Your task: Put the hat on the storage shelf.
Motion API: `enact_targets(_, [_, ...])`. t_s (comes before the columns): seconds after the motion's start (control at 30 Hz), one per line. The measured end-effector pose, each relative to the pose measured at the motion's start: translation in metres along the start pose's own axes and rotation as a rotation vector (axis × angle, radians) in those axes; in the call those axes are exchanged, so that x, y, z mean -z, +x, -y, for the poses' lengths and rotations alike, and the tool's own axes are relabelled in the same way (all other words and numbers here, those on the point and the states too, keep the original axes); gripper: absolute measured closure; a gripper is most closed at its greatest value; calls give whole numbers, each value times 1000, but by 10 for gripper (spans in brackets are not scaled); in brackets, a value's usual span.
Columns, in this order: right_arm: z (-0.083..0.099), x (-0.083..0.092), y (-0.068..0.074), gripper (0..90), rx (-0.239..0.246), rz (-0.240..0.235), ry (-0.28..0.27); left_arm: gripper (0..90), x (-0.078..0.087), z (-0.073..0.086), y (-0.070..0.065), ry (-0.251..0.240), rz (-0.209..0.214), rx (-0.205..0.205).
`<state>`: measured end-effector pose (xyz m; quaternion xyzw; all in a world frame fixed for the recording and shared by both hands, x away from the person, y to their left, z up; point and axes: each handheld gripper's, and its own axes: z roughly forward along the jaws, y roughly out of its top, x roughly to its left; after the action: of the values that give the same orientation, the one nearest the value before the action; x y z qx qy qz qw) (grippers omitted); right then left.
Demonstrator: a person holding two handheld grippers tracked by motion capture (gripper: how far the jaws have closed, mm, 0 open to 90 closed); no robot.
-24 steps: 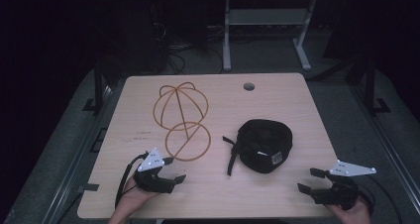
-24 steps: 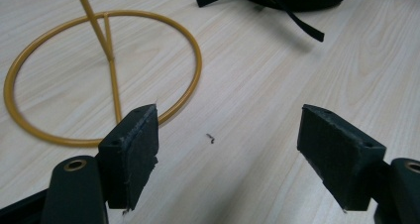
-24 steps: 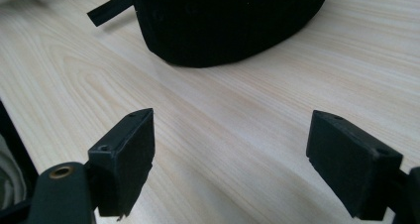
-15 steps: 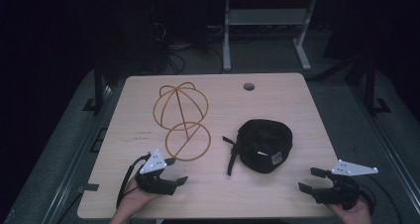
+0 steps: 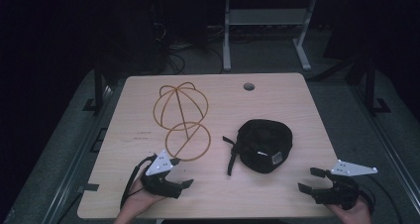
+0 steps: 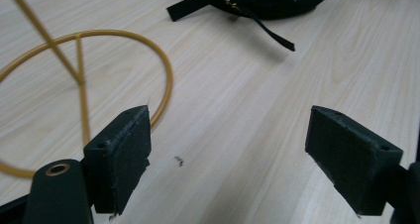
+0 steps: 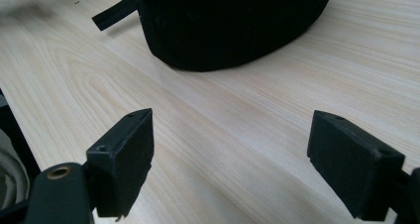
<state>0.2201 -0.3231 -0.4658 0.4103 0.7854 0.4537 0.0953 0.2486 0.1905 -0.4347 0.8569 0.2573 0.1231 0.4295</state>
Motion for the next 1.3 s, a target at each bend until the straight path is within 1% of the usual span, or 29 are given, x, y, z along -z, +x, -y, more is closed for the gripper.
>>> enact_targets(0.07, [0,1,0,175,-9,0,-5,172,-3,-6,-4,1,12,-21])
enact_targets(0.17, [0,1,0,175,-6,-1,-13,172,-6,-13,-9,0,30,-30])
enact_targets(0.2, [0,1,0,175,-5,-3,-11,172,-9,-18,-12,5,39,-46])
enact_targets(0.27, [0,2,-1,175,-5,-7,-14,172,-11,-23,-14,6,47,-61])
enact_targets(0.3, [0,2,-1,174,-7,-9,-15,173,-11,-23,-14,6,47,-61])
enact_targets(0.33, [0,2,-1,174,-9,-8,-16,173,-14,-29,-17,13,57,-70])
enact_targets(0.4, [0,2,-1,174,-11,-7,-20,173,-15,-31,-18,16,65,-74])
enact_targets(0.5, [0,3,0,172,-12,-9,-23,173,-22,-41,-21,25,89,-92])
enact_targets(0.53, [0,3,0,172,-12,-9,-23,173,-24,-44,-23,23,93,-97])
enact_targets(0.63, [0,3,-1,172,-13,-11,-25,175,-32,-55,-29,19,123,-114])
enact_targets(0.7, [0,3,-1,173,-13,-12,-27,176,-38,-62,-33,14,135,-127])
enact_targets(0.73, [0,3,-1,174,-15,-17,-25,177,-40,-65,-34,13,140,-141])
enact_targets(0.8, [0,3,-1,174,-14,-18,-23,179,-45,-72,-37,9,146,-151])
enact_targets(0.9, [-1,3,0,175,-15,-19,-22,195,-51,-81,-39,2,169,-154])
enact_targets(0.93, [-1,3,0,174,-16,-20,-26,200,-56,-88,-41,2,186,-159])
enact_targets(0.97, [-1,3,0,174,-16,-20,-26,199,-56,-88,-41,2,186,-159])
enact_targets(1.03, [-1,2,0,175,-14,-23,-21,199,-61,-94,-41,13,192,-172])
enact_targets(1.07, [-1,2,0,174,-11,-23,-17,199,-63,-97,-42,16,194,-168])
enact_targets(1.1, [0,2,0,174,-10,-24,-16,200,-67,-103,-42,14,209,-164])
enact_targets(1.13, [0,2,0,174,-10,-24,-16,199,-67,-103,-42,14,209,-164])
enact_targets(1.23, [0,3,-2,174,-18,-25,-27,200,-72,-111,-43,12,224,-165])
enact_targets(1.27, [0,3,-2,174,-22,-25,-28,200,-76,-114,-44,19,227,-176])
enact_targets(1.3, [0,4,-3,174,-23,-24,-30,201,-78,-117,-44,27,229,-179])
